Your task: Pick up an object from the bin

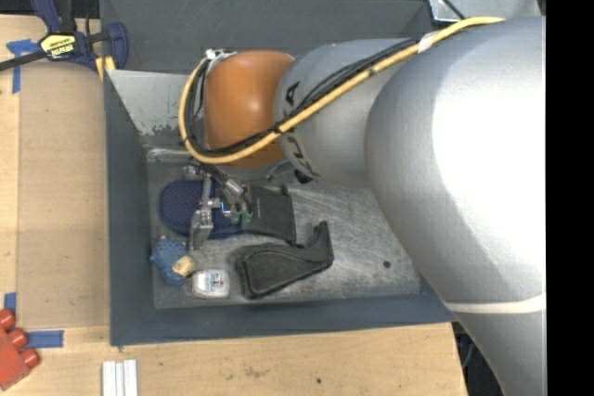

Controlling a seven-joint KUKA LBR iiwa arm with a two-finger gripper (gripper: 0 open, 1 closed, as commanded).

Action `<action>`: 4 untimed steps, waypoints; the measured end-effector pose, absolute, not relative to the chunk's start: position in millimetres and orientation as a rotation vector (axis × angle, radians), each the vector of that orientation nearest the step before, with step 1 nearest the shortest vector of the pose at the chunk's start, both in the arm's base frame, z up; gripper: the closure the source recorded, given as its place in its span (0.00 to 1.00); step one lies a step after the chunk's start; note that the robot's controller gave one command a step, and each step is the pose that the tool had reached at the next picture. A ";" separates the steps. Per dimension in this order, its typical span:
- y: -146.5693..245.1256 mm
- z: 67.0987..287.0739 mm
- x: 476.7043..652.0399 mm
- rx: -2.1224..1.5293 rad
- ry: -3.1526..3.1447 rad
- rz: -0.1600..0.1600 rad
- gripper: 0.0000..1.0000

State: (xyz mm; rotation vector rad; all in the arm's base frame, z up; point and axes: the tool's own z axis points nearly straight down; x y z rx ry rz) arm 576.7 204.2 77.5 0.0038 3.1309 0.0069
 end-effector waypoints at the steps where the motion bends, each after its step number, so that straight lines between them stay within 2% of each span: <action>1: 204.0 77.9 578.3 0.007 3.130 0.007 0.00; 2: 203.8 78.6 578.9 0.007 3.129 0.007 1.00; 3: 203.5 117.0 580.8 0.010 3.134 0.005 1.00; 4: 203.3 204.1 583.5 0.014 3.130 0.006 1.00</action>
Offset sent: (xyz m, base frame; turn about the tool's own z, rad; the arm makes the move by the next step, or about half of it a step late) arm 0.0000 0.0000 0.0000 0.0000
